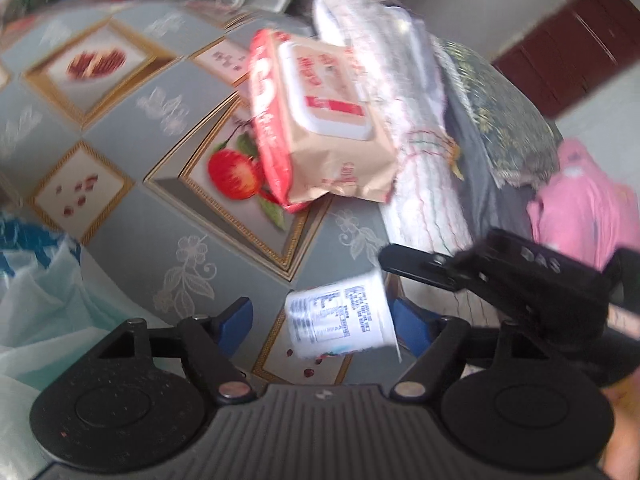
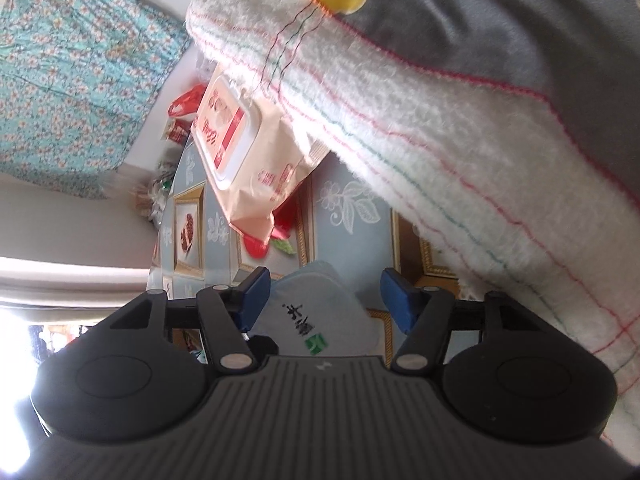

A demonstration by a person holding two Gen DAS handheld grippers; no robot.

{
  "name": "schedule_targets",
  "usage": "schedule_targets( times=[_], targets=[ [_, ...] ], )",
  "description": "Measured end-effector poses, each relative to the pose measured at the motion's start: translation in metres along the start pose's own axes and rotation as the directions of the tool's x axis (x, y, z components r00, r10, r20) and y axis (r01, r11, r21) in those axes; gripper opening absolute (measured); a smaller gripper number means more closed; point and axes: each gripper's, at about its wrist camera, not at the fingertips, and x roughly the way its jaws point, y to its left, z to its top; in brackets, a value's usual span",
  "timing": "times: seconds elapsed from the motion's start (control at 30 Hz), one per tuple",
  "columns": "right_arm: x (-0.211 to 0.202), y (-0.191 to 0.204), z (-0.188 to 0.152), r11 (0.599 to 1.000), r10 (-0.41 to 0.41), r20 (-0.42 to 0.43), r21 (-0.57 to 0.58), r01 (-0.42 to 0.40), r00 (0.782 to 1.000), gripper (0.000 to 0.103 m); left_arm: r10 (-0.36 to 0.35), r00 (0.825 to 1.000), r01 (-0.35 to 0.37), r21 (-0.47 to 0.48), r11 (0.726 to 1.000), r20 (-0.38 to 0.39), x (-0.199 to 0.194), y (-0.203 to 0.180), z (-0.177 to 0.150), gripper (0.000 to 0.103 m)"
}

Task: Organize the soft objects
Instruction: 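Close the right tool on the yogurt cup while the left tool opens to release it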

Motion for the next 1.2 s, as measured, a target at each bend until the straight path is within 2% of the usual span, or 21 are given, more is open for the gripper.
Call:
schedule_targets(
  times=[0.2, 0.37, 0.47, 0.73, 0.83, 0.97, 1.07, 1.2],
  targets=[
    [0.003, 0.006, 0.002, 1.0, 0.008, -0.018, -0.026, -0.008, 1.0, 0.058, 0.043, 0.999, -0.043, 0.163, 0.986, 0.005, -0.008, -0.02, -0.004, 0.078],
    [0.003, 0.014, 0.002, 0.998, 0.026, -0.04, -0.062, -0.028, 0.999, 0.057, 0.082, 0.997, -0.081, 0.321, 0.944, 0.009, -0.009, -0.038, -0.012, 0.082],
    [0.005, 0.016, 0.002, 0.995, 0.022, -0.056, -0.091, -0.027, 0.998, 0.057, 0.128, 0.991, -0.131, 0.376, 0.917, 0.032, -0.006, -0.043, -0.016, 0.082],
    [0.006, 0.027, 0.001, 0.98, 0.056, -0.128, -0.184, -0.079, 0.99, 0.058, 0.183, 0.982, -0.181, 0.481, 0.858, 0.043, 0.008, -0.047, -0.017, 0.081],
    [0.004, 0.025, 0.004, 0.977, 0.06, -0.121, -0.196, -0.083, 0.991, 0.057, 0.194, 0.98, -0.186, 0.51, 0.84, 0.038, 0.012, -0.049, -0.019, 0.078],
    [0.004, 0.019, 0.01, 0.975, 0.062, -0.105, -0.205, -0.083, 0.993, 0.056, 0.218, 0.975, -0.205, 0.516, 0.832, 0.036, 0.018, -0.046, -0.018, 0.068],
    [0.008, 0.016, 0.012, 0.974, 0.083, -0.117, -0.201, -0.105, 0.99, 0.053, 0.217, 0.976, -0.199, 0.511, 0.836, 0.026, 0.019, -0.044, -0.015, 0.068],
    [0.005, 0.024, 0.01, 0.958, 0.123, -0.152, -0.241, -0.158, 0.981, 0.05, 0.226, 0.973, -0.21, 0.528, 0.823, 0.035, 0.019, -0.044, -0.015, 0.067]
  ],
)
